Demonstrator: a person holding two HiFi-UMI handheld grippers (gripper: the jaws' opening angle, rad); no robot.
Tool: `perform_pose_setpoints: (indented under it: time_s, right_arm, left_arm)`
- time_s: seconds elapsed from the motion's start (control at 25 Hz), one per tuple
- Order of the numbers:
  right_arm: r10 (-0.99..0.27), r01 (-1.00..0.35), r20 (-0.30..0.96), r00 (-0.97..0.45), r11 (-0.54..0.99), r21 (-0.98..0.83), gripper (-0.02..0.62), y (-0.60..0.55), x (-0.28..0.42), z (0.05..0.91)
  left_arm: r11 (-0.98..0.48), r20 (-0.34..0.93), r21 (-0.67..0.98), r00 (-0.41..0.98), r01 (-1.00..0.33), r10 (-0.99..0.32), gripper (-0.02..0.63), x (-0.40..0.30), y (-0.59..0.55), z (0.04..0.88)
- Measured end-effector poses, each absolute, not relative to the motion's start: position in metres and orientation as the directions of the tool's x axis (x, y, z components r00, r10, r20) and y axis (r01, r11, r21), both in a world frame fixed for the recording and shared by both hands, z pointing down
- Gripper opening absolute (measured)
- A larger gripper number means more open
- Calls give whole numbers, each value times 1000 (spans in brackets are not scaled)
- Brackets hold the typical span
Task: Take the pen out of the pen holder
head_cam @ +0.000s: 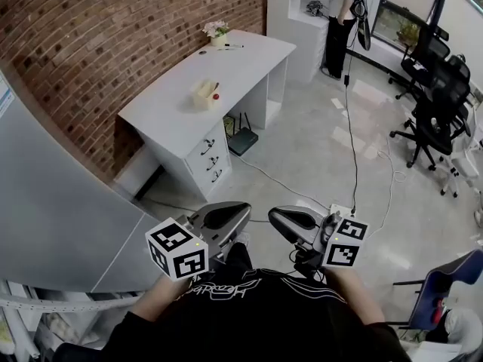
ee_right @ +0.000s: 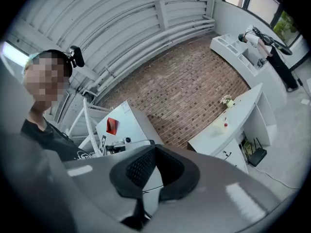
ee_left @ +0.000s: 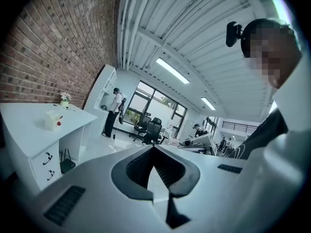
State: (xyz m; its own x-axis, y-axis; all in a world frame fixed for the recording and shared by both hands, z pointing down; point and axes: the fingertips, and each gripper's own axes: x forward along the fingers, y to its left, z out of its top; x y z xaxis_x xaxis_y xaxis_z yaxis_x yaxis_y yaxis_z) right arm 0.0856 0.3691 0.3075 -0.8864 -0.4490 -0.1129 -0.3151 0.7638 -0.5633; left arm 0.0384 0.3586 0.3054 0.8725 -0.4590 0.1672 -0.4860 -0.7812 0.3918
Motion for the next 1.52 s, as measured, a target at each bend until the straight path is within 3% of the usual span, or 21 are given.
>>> perform_pose_setpoints:
  time_s: [0.92, 1.52]
  right_arm:
    - [-473, -328, -38, -880, 663, -673, 3, 162, 35, 345]
    - [-501, -378, 9, -866, 642, -667, 3, 69, -12, 348]
  left_arm:
    - [-730, 242, 486, 877, -480, -415, 3, -11, 147, 346]
    - [-737, 262, 454, 866, -500, -426, 3, -62, 44, 357]
